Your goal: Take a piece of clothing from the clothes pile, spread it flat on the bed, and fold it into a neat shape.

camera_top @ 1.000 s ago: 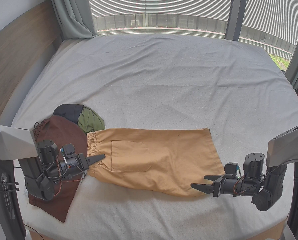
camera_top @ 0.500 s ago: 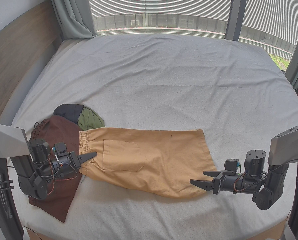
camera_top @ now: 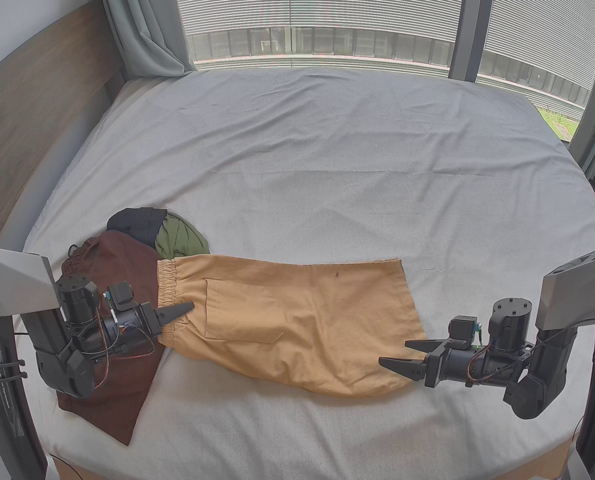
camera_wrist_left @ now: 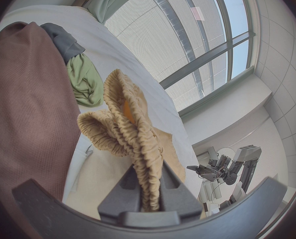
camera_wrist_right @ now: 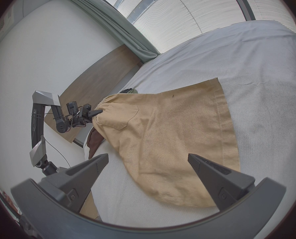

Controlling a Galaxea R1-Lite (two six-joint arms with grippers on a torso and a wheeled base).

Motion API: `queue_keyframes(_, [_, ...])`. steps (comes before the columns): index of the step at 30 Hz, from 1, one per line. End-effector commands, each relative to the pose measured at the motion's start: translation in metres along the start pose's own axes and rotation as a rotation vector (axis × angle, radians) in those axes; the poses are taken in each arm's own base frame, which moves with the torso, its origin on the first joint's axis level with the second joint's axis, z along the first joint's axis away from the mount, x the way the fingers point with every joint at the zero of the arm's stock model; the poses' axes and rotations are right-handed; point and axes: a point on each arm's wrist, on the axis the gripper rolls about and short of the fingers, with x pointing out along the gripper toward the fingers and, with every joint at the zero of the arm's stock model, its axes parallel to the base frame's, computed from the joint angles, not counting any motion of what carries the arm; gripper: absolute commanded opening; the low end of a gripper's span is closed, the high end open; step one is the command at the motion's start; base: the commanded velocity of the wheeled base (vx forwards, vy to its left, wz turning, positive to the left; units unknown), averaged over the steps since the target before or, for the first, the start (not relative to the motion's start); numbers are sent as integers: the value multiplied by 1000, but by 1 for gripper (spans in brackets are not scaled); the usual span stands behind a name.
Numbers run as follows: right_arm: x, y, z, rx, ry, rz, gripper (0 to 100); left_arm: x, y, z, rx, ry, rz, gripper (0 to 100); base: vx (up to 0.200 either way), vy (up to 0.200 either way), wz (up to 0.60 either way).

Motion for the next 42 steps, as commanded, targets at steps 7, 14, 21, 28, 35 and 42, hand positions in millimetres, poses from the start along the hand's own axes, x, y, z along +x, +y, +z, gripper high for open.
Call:
queue_keyframes(7, [0,1,3,-8,-12,4,100,19,-15,-3,30,25,-57,0,0,0,0])
queue_keyframes(14, [0,1,5,-12,-18,5,100,30,-24,-9,45,46,-86,0,0,0,0])
queue_keyframes(21, [-2,3,7,-15,-26,7,100,35,-28,-12,50,58,-99,0,0,0,0])
queue_keyframes(28, [-2,3,7,-15,-26,7,100,39,-33,-14,47,68,-114,0,0,0,0])
queue_keyframes(35, [-3,4,10,-22,-36,10,100,52,-42,-13,67,53,-132,0,0,0,0])
queue_keyframes(42, [-5,5,13,-26,-49,10,100,59,-51,-11,17,57,-165,0,0,0,0])
